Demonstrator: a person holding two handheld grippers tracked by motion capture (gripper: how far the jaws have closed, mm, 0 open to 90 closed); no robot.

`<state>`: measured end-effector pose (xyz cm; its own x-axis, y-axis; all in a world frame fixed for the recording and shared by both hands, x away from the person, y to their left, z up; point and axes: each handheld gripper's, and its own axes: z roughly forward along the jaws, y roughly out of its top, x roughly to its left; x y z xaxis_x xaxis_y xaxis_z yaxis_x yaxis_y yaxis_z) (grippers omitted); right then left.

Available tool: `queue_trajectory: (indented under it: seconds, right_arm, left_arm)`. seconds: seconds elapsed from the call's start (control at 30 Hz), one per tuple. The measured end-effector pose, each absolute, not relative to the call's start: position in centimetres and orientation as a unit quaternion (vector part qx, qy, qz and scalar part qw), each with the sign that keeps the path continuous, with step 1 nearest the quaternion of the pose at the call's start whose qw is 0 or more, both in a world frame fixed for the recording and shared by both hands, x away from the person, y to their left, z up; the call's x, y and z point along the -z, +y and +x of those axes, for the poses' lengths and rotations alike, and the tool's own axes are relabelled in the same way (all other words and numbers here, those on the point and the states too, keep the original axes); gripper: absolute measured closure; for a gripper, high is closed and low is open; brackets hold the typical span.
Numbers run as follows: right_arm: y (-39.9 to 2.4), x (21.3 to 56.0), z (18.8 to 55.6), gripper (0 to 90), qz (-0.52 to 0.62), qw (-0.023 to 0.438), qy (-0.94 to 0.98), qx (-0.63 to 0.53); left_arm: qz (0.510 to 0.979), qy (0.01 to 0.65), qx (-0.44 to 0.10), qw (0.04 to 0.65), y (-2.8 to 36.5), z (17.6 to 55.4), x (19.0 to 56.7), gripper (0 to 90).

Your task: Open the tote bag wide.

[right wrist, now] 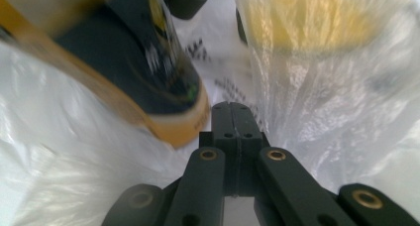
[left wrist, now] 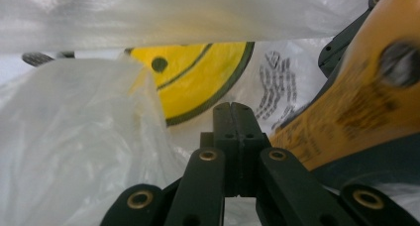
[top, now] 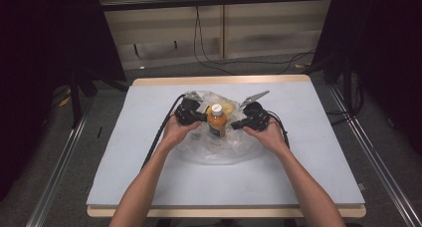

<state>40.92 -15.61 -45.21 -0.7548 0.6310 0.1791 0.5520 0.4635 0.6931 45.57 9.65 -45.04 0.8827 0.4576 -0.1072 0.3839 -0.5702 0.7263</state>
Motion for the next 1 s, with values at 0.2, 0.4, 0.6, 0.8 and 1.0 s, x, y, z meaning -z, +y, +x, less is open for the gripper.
queue_trajectory:
  seconds: [0.2,0.4,0.6,0.8,1.0]
  right_arm:
    - [-15.2,46.9,41.0,90.0,0.35,0.045,0.862,-0.365]
    - [-15.1,47.9,41.1,90.0,0.344,0.05,0.869,-0.351]
    - [-15.1,47.6,40.9,90.0,0.331,0.053,0.882,-0.332]
    - [-15.1,47.1,40.8,90.0,0.322,0.059,0.897,-0.298]
    - [-16.1,46.7,40.8,90.0,0.303,0.058,0.911,-0.273]
  left_arm:
    - [0.893,0.236,-0.038,0.382,9.1,45.5,46.4,90.0]
    - [0.905,0.231,-0.033,0.356,8.7,45.1,47.4,90.0]
    - [0.914,0.219,-0.042,0.338,9.3,44.6,47.5,90.0]
    - [0.933,0.198,-0.063,0.294,9.8,44.0,46.8,90.0]
    - [0.949,0.181,-0.075,0.248,10.9,44.0,46.2,90.0]
